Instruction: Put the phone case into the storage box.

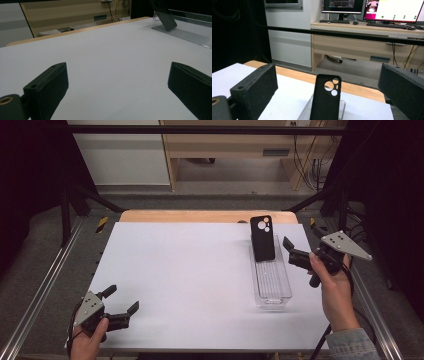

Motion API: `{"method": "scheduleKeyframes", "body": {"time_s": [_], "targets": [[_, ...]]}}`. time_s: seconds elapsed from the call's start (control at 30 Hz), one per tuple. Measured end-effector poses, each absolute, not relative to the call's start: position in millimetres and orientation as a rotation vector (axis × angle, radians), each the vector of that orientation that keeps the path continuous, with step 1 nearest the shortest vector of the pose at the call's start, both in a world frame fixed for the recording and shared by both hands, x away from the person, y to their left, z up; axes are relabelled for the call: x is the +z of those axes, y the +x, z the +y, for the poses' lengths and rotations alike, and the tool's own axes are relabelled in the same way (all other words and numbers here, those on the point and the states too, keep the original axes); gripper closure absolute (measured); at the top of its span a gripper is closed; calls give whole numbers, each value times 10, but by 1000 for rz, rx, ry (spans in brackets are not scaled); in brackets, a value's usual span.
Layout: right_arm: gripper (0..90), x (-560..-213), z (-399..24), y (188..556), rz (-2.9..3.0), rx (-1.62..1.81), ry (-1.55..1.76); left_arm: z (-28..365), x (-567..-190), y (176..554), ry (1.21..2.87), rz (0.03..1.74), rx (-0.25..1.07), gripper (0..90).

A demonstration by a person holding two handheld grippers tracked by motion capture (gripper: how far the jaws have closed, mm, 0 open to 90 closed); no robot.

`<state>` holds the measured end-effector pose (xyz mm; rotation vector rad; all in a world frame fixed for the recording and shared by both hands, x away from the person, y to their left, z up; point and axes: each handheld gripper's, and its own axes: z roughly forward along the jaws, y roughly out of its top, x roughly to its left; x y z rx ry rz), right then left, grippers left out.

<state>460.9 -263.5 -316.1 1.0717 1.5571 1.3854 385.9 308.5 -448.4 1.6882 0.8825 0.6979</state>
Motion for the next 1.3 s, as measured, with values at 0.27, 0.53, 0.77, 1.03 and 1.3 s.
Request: {"method": "scheduleKeyframes", "body": {"time_s": [0.27, 0.53, 0.77, 1.03, 1.3], "targets": [[27, -3175, -2702, 4544, 1548, 1376, 1077, 3078, -4483, 3853, 1691, 876, 692, 33], [27, -3223, -2768, 4467, 1540, 1372, 1079, 3086, -4485, 3845, 1693, 874, 688, 30], [25, -3301, -2810, 4387, 1549, 1354, 1078, 3097, -4478, 3838, 1682, 876, 691, 31], [26, -3426, -2875, 4294, 1562, 1348, 1085, 3090, -4473, 3831, 1683, 871, 691, 31], [28, -3536, -2923, 4223, 1570, 1339, 1105, 3113, -4469, 3797, 1678, 871, 690, 30]]}}
